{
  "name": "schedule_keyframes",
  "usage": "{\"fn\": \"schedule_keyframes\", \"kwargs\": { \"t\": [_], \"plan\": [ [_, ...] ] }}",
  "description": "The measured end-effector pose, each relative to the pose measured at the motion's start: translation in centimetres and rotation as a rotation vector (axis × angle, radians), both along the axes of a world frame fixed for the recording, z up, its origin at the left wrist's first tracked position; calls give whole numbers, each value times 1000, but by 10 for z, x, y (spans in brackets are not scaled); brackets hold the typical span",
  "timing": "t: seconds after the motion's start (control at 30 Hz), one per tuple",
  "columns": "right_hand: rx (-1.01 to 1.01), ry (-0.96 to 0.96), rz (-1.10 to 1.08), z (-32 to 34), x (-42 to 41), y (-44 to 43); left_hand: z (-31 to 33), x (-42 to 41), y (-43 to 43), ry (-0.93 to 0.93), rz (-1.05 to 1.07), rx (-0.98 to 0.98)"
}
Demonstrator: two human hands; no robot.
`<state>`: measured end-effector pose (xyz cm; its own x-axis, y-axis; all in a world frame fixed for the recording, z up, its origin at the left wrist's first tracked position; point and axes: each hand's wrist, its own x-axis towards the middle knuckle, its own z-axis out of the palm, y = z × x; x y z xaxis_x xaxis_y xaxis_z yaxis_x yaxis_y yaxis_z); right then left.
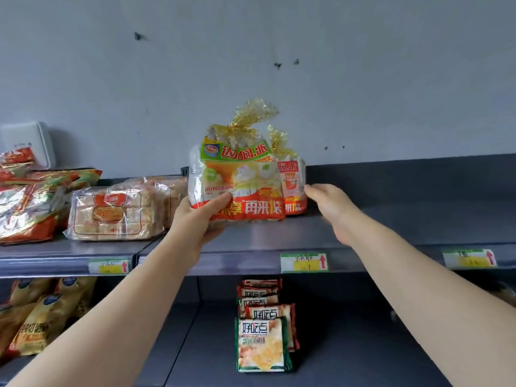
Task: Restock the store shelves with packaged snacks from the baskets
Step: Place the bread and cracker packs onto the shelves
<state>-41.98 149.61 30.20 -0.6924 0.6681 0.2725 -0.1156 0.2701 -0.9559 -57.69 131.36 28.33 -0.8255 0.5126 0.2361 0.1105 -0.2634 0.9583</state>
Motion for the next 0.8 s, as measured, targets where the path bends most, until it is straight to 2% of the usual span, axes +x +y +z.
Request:
{"fn": "schedule_keyframes", "kwargs": {
  "t": [0.17,0.37,0.43,0.6,0.8],
  "plan": [
    [-44,-218,-131,-3,-57,89,6,-38,54,-29,122,-31],
    [-167,-281,-72,-19,-119,147,-6,-67,100,-97,199,-36],
    [-188,-282,-45,-23,-141,158,-10,-77,105,-56,218,-125],
    [-211,-242,-83,-27,-180,178,-14,-98,101,76,261,-543],
    [-211,-107,-165,-29,-189,191,-6,-117,108,204,372,-725]
  ]
}}
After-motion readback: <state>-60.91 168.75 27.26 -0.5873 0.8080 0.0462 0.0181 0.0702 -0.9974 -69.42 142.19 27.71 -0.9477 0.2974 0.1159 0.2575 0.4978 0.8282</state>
